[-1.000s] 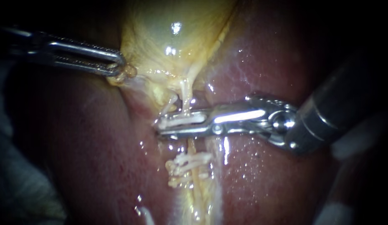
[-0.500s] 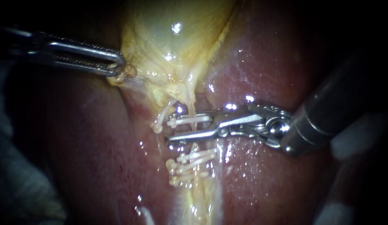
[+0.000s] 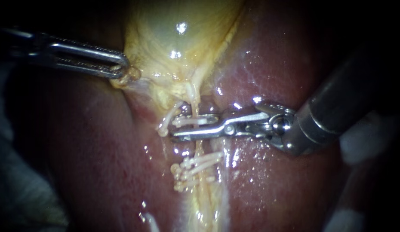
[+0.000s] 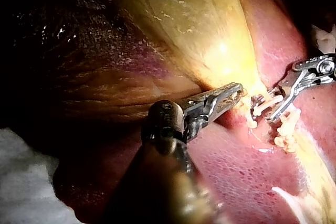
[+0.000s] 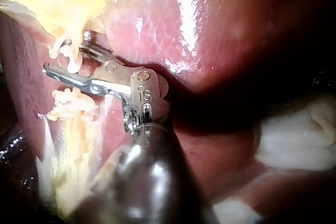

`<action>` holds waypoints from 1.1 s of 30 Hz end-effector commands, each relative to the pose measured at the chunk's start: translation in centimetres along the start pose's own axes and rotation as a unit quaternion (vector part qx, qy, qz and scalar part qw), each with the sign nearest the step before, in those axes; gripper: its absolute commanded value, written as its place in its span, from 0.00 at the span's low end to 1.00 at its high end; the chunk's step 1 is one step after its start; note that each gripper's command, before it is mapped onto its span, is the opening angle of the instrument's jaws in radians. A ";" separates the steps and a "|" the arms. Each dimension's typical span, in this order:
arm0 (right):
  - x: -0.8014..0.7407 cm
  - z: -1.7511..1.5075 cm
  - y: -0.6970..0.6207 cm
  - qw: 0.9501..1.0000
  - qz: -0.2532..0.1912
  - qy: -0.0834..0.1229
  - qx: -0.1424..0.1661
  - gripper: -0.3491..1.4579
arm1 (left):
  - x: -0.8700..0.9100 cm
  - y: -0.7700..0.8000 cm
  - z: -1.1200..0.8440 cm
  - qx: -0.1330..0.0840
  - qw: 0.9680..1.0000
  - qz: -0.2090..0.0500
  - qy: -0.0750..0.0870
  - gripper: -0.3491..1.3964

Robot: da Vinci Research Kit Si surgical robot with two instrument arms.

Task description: Going back third clip right tube

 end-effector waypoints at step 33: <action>0.19 -1.16 -0.82 0.905 -0.413 -0.084 -0.057 0.47 | -0.01 0.00 -0.04 0.000 1.000 0.000 0.000 0.00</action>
